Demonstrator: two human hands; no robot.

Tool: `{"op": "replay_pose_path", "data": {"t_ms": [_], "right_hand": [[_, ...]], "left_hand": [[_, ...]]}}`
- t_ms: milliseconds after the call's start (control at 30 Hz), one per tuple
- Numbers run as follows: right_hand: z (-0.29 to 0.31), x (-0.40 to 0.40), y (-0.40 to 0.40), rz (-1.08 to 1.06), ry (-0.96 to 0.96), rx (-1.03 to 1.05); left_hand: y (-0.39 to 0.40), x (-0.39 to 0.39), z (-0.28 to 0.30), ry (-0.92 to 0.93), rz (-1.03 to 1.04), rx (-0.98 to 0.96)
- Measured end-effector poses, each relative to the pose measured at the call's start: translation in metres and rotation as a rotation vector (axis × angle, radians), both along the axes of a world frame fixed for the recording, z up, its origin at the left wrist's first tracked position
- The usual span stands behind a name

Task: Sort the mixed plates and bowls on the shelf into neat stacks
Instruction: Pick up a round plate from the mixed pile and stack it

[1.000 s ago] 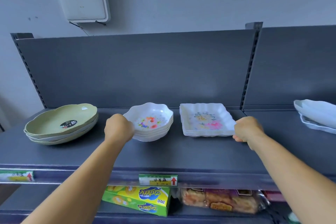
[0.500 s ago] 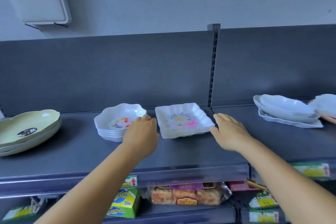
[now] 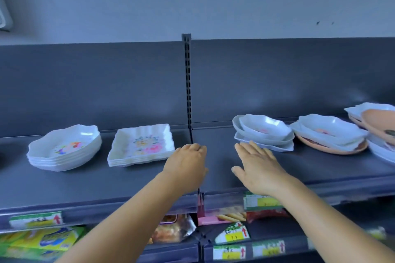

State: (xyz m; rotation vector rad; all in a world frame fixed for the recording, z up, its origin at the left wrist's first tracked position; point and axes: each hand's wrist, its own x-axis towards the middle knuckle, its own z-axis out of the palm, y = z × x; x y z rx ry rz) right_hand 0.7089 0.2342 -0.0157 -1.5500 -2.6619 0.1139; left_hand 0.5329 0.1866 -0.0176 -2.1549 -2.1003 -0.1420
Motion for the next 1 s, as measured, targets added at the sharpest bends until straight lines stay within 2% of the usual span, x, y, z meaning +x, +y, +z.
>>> {"op": "replay_pose_path", "data": {"t_ms": [300, 600, 733, 867, 1000], "right_hand": [[0.007, 0.080, 0.027, -0.099, 0.046, 0.001], [0.001, 0.111, 0.077, -0.246, 0.078, -0.036], [-0.009, 0.110, 0.103, -0.319, 0.103, -0.058], [-0.016, 0.101, 0.122, -0.393, 0.176, -0.031], [-0.023, 0.096, 0.135, -0.464, 0.346, 0.089]], "left_hand": [[0.055, 0.073, 0.006, -0.016, -0.036, -0.008], [0.127, 0.089, 0.019, -0.030, -0.065, -0.019], [0.156, 0.091, 0.022, 0.046, -0.059, -0.069], [0.177, 0.093, 0.018, 0.024, -0.025, -0.062], [0.188, 0.092, 0.011, -0.079, 0.047, 0.034]]}}
